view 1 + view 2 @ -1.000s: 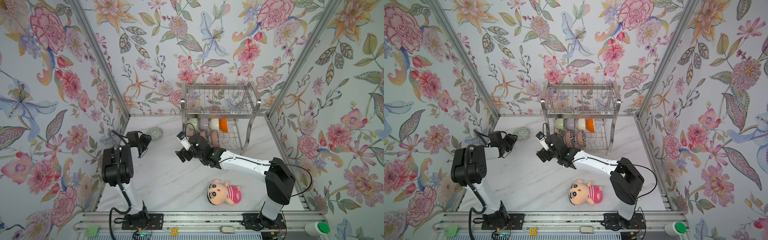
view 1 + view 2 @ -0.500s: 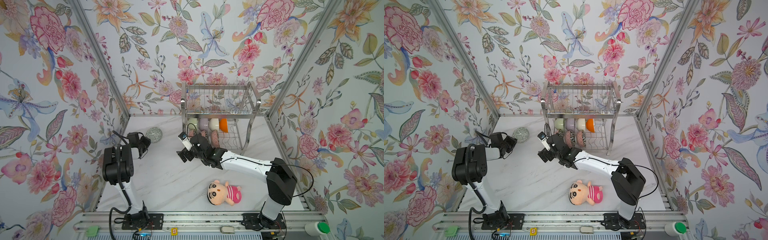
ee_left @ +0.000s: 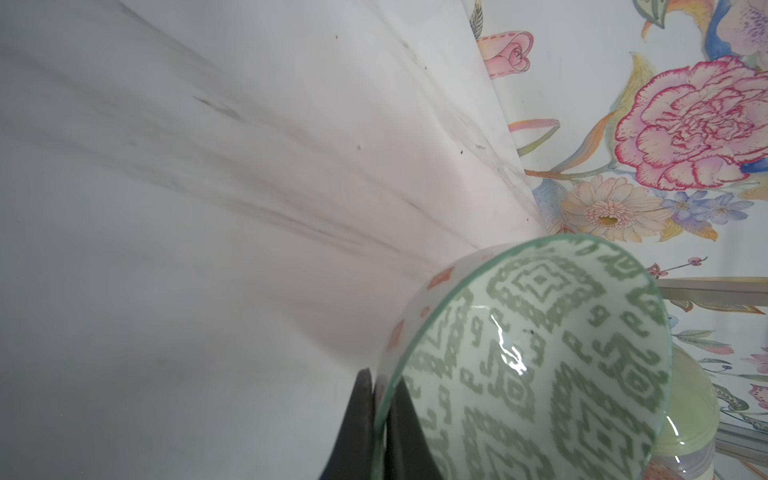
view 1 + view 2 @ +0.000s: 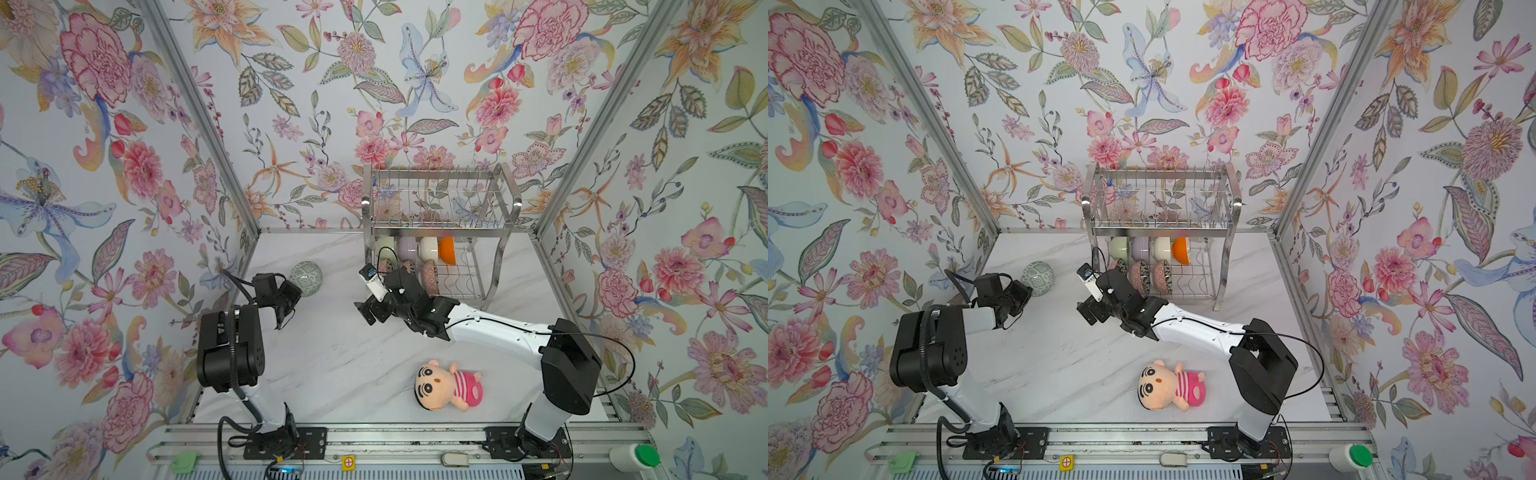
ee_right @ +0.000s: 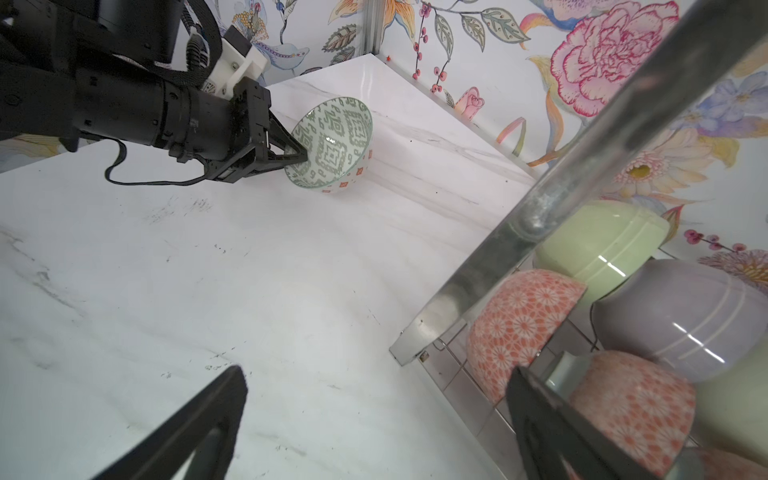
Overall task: Load the bowls into the dish rack
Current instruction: 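Grasp the green geometric bowl rim with the left gripper and lift it, then carry the green bowl toward the right gripper and set it down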
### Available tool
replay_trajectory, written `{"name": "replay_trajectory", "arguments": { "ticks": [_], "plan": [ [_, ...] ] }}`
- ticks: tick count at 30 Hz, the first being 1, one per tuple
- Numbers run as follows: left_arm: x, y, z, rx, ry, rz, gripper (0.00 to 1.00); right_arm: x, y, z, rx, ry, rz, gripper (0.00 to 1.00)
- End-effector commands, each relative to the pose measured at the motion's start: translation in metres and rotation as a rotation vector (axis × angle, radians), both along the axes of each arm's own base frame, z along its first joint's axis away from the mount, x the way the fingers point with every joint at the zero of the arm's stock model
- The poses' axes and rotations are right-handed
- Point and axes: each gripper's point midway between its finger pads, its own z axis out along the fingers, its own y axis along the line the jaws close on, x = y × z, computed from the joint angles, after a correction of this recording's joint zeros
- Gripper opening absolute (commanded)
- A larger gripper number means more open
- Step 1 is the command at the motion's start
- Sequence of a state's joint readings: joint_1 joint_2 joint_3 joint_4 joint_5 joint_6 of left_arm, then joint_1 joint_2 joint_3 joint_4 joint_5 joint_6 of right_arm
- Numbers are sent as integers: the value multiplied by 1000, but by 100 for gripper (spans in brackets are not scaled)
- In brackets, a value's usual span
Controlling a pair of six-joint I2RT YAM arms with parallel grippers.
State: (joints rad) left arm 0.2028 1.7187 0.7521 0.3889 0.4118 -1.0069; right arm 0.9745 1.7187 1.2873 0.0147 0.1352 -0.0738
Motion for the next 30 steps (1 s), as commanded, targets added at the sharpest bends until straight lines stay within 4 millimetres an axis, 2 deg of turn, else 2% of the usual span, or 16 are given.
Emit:
{"name": "replay_trajectory", "arguments": {
  "ticks": [1,7,13,16,20,23,27,30],
  "plan": [
    [-10,-7,21,61,-34,-57,0,-2,-6,6,8,7,-5,99],
    [-44,-25,33,162,-3,-135,0,-2,-14,7,-20,-2,-19,99],
    [-75,-48,42,305,58,-240,0,1,-34,3,-53,9,-54,99],
    [-89,-65,35,336,107,-318,0,2,-46,-1,-64,11,-76,99],
    [-111,-90,15,343,197,-438,0,4,-65,-7,-86,21,-122,99],
    [-121,-104,6,386,245,-507,0,6,-79,-8,-72,36,-151,99],
    [-125,-122,8,426,258,-570,0,8,-95,-7,-60,45,-181,99],
    [-124,-150,11,435,250,-651,0,10,-105,-9,-61,48,-204,99]
  ]
}}
